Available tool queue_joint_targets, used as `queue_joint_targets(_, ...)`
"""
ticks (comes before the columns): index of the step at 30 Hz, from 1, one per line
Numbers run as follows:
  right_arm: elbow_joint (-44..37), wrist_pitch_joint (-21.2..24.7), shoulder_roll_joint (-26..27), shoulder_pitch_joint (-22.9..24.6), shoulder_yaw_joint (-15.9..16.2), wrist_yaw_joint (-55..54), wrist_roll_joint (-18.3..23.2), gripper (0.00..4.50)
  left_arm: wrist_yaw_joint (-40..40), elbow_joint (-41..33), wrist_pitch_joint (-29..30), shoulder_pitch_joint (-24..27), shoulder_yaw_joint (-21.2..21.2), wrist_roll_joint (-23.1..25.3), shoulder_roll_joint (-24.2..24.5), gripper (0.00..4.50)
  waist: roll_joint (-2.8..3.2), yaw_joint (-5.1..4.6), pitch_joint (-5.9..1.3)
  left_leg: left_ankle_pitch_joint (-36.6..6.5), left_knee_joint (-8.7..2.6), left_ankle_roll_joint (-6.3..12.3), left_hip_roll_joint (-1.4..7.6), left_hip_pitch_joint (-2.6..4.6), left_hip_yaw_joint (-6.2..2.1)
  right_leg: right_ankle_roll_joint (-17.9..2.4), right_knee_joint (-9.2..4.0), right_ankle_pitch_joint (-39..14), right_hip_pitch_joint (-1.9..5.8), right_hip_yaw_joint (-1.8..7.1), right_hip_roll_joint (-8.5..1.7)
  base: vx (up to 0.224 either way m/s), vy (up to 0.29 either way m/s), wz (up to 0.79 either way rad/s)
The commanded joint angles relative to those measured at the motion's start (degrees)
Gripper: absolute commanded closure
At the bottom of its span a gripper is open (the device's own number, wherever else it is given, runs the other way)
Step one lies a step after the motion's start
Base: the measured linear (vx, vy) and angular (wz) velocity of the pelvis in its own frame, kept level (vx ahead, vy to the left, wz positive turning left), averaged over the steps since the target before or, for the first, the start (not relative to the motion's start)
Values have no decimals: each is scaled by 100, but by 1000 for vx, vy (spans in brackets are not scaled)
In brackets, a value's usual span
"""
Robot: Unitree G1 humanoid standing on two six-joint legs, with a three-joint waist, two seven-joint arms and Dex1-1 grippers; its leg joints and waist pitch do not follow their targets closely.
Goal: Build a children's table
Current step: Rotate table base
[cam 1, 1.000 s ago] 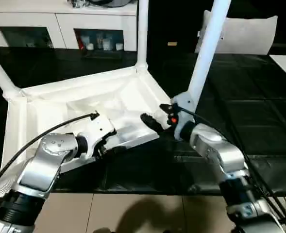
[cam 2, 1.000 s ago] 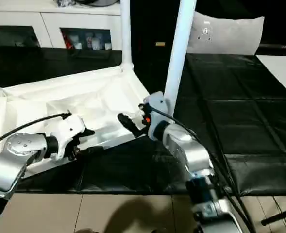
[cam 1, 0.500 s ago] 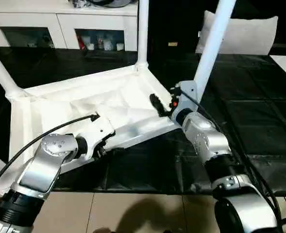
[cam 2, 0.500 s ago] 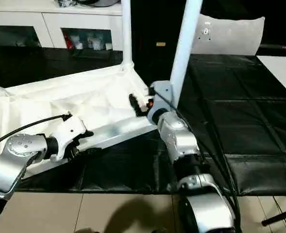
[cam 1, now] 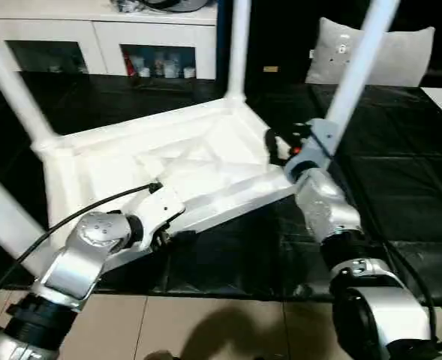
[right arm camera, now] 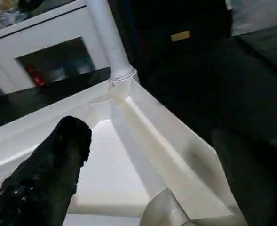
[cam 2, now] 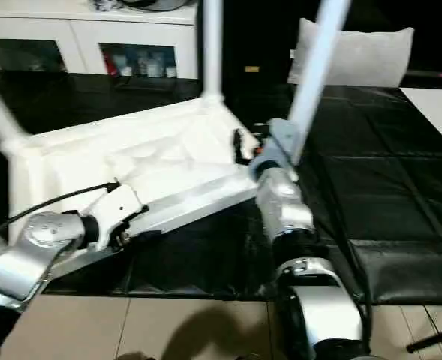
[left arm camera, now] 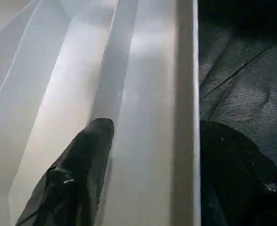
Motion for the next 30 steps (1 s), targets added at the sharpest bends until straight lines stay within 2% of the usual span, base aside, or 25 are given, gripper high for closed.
queue_joint_targets(1,94,-196,-306,42,-418,-322,72,0,181,154,5,-35,53,166,89,125,67,-54,-405,-1068,-390,-58,128,38,6,-1079,-337,-812,292,262,-285,0,0,0)
queue_joint_targets(2,83,-259,-396,94,-527,-451,73,0,223,177,-55,-38,51,171,71,125,55,-19,-399,-1097,-390,-75,127,48,13,-1044,-345,-895,281,263,-285,0,0,0)
queue_joint_targets(6,-118,-279,-516,245,-673,-665,59,0,368,343,-214,-119,42,232,-9,125,53,13,-404,-1091,-389,-90,117,47,13,-952,-351,-924,284,259,-278,0,0,0)
queue_joint_targets(7,-246,-294,-563,338,-701,-735,67,0,529,559,-370,-233,23,308,-70,125,40,10,-407,-1049,-390,-86,118,32,9,-923,-345,-897,292,258,-276,0,0,0)
queue_joint_targets(10,-545,-260,-604,521,-699,-809,35,0,907,984,-628,-494,31,458,-203,125,35,41,-405,-1065,-379,-59,101,49,28,-813,-387,-991,278,261,-263,0,0,0)
queue_joint_targets(11,-724,-238,-629,636,-697,-835,-20,0,1168,1234,-752,-668,62,531,-306,125,26,40,-418,-987,-389,-78,100,5,1,-801,-355,-954,320,252,-279,0,0,0)
queue_joint_targets(12,-852,-227,-643,722,-700,-889,-59,0,1344,1388,-831,-784,74,573,-376,125,13,43,-420,-971,-378,-76,96,22,10,-754,-370,-949,304,256,-271,0,0,0)
queue_joint_targets(16,-1187,-97,-623,931,-742,-1071,-74,0,1824,1744,-947,-1025,144,603,-660,125,-1,44,-445,-764,-366,-63,93,-14,-4,-748,-331,-730,339,252,-278,0,0,0)
queue_joint_targets(19,-1449,84,-541,1070,-680,-1005,-1,0,2194,1962,-1165,-1069,239,571,-907,125,-15,17,-433,-722,-352,14,74,-31,10,-768,-352,-693,337,247,-271,0,0,0)
queue_joint_targets(20,-1480,113,-536,1083,-644,-948,6,0,2274,1982,-1237,-1065,281,540,-968,125,51,0,-438,-724,-352,31,78,-36,-7,-785,-345,-707,345,245,-284,0,0,0)
queue_joint_targets(22,-1537,158,-531,1106,-582,-850,22,0,2336,1981,-1267,-1045,369,447,-1067,125,4,-26,-450,-724,-343,77,80,-57,-3,-825,-355,-643,365,240,-283,0,0,0)
queue_joint_targets(23,-1788,355,-511,1199,-406,-477,139,0,2464,1947,-1428,-969,582,202,-1267,125,22,-34,-452,-690,-337,114,73,-73,-7,-865,-346,-624,368,232,-282,0,0,0)
queue_joint_targets(25,-2039,470,-522,1296,-209,-129,178,0,2561,1696,-1433,-768,810,-18,-1377,125,14,-53,-456,-667,-328,199,89,-91,-11,-909,-357,-599,380,227,-291,0,0,0)
queue_joint_targets(26,-2347,568,-600,1442,76,210,50,0,2698,1393,-1400,-507,1064,-229,-1466,125,-2,-82,-457,-595,-318,277,107,-117,-16,-995,-333,-495,385,222,-299,0,0,0)
queue_joint_targets(27,-2457,605,-672,1511,250,383,-64,0,2729,1301,-1431,-413,1146,-301,-1488,125,-8,-95,-453,-557,-316,309,112,-133,-16,-1008,-339,-457,390,221,-299,0,0,0)
queue_joint_targets(28,-2565,652,-745,1590,431,540,-180,0,2723,1178,-1477,-297,1228,-393,-1502,125,-34,-116,-439,-589,-311,362,108,-122,1,-1007,-368,-576,358,218,-278,0,0,0)
queue_joint_targets(29,-2666,706,-811,1669,593,638,-294,0,2723,1003,-1493,-153,1326,-489,-1515,125,-22,-109,-441,-598,-306,367,107,-116,0,-1010,-367,-650,360,215,-280,0,0,0)
queue_joint_targets(30,-2745,756,-851,1726,687,690,-363,0,2733,898,-1521,-57,1386,-547,-1527,106,-37,-115,-424,-639,-315,380,119,-110,8,-996,-392,-813,335,219,-279,0,0,0)
